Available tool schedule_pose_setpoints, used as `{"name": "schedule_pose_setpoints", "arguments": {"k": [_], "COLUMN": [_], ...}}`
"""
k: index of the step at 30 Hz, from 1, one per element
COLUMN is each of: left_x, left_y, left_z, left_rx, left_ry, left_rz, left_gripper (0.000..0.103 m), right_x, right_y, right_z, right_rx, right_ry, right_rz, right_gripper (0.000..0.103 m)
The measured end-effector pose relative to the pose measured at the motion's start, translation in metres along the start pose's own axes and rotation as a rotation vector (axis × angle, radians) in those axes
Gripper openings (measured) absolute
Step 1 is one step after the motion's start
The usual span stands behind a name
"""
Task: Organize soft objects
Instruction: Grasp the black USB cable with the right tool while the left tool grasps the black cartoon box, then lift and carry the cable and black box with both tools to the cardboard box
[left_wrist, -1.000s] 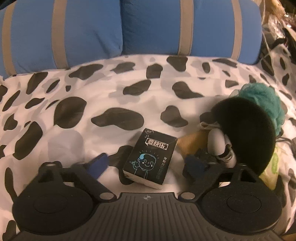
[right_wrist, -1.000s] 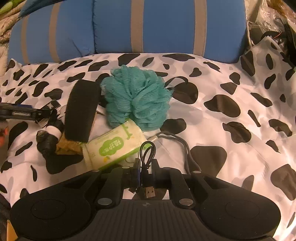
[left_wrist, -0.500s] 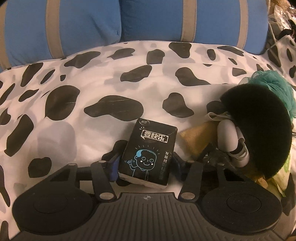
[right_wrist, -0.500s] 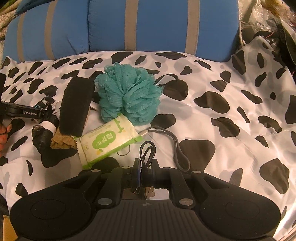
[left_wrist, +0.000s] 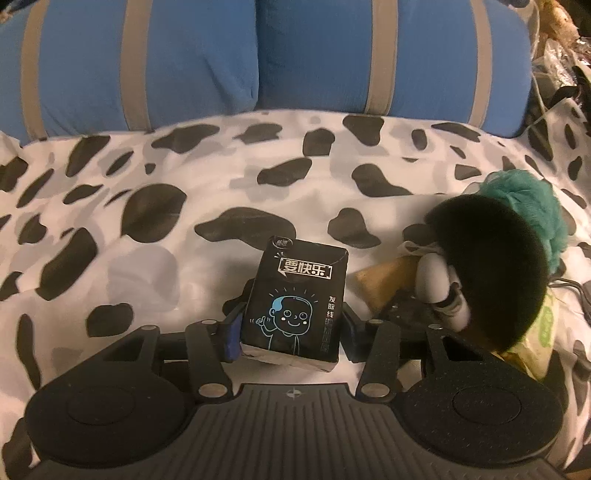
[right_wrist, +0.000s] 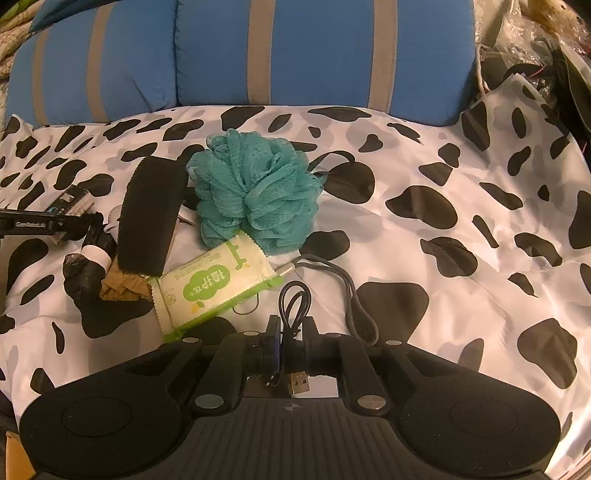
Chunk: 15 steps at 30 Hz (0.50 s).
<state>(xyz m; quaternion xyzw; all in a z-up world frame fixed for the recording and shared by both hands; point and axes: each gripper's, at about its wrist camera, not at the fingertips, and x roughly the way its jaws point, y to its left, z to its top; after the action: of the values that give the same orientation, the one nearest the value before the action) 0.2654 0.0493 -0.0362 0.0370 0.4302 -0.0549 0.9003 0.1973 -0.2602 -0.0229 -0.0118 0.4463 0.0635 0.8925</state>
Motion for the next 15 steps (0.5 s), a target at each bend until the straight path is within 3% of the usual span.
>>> {"name": "schedule_pose_setpoints", "arguments": {"k": [15], "left_x": [-0.064], "left_y": [-0.013], "left_z": [-0.032], "left_rx": [-0.002], "left_ry": [-0.051], "left_rz": [-0.022], "left_gripper": [0.048], "right_x": [-0.024], "right_y": [-0.004], "right_z": [-0.014], "right_rx": [0.031], "right_ry": [-0.024], "right_rz": [0.028], "right_gripper": [0.014]}}
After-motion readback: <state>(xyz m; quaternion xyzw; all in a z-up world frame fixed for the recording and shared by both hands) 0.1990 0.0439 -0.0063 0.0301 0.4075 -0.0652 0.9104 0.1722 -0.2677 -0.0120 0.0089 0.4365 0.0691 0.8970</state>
